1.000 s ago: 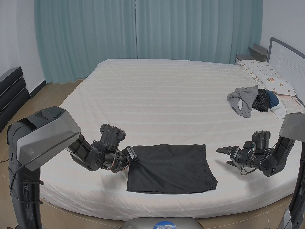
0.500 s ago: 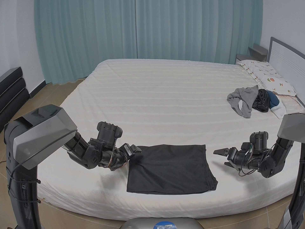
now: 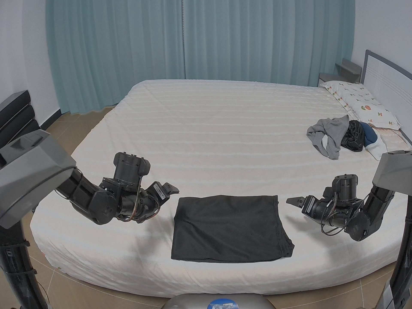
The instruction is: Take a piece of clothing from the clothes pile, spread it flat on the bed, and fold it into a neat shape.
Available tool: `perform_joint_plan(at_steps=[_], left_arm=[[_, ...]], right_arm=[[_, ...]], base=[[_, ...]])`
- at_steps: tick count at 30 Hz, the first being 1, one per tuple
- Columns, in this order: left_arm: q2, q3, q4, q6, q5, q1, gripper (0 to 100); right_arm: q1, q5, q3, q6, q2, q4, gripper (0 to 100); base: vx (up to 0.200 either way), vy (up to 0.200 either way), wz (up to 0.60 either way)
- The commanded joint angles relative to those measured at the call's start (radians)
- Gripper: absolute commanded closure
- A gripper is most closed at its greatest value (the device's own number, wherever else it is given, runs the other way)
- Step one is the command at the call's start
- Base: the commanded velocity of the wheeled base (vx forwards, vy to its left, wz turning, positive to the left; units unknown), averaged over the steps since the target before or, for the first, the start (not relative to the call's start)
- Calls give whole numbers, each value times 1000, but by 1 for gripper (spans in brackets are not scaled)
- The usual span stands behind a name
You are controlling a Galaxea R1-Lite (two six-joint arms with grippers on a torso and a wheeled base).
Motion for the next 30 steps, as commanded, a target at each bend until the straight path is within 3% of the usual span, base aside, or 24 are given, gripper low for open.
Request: perform_joint_plan(at_steps=[1, 7, 13, 18, 19, 22, 23, 26, 30], left_arm=[[-191, 77, -1, 5, 50, 3, 0], [-360, 158, -2, 65, 152, 2, 0], [-593, 258, -2, 184, 263, 3, 0], [-891, 379, -1, 396, 353, 3, 0], [-900, 381, -1, 402, 356, 3, 0], [-1080, 436, 10, 523, 427, -7, 0], [-1080, 436, 10, 523, 427, -7, 0], [-1239, 505, 12, 694, 539, -3, 0], [-1368, 557, 15, 796, 579, 2, 0]], right_arm=[[7, -71, 78, -28, -139, -31, 0], [-11, -89, 218, -118, -345, -77, 0], [-33, -95, 371, -224, -621, -123, 0], [-46, -106, 515, -387, -957, -99, 0], [-46, -106, 518, -390, -963, -97, 0], [-54, -108, 570, -447, -1141, -27, 0], [-54, -108, 570, -447, -1141, -27, 0], [-54, -108, 569, -457, -1366, 168, 0], [-53, -97, 552, -462, -1555, 384, 0]], base=[[0, 0, 0], [0, 0, 0], [0, 0, 0], [0, 0, 0], [0, 0, 0], [0, 0, 0], [0, 0, 0], [0, 0, 0], [0, 0, 0]])
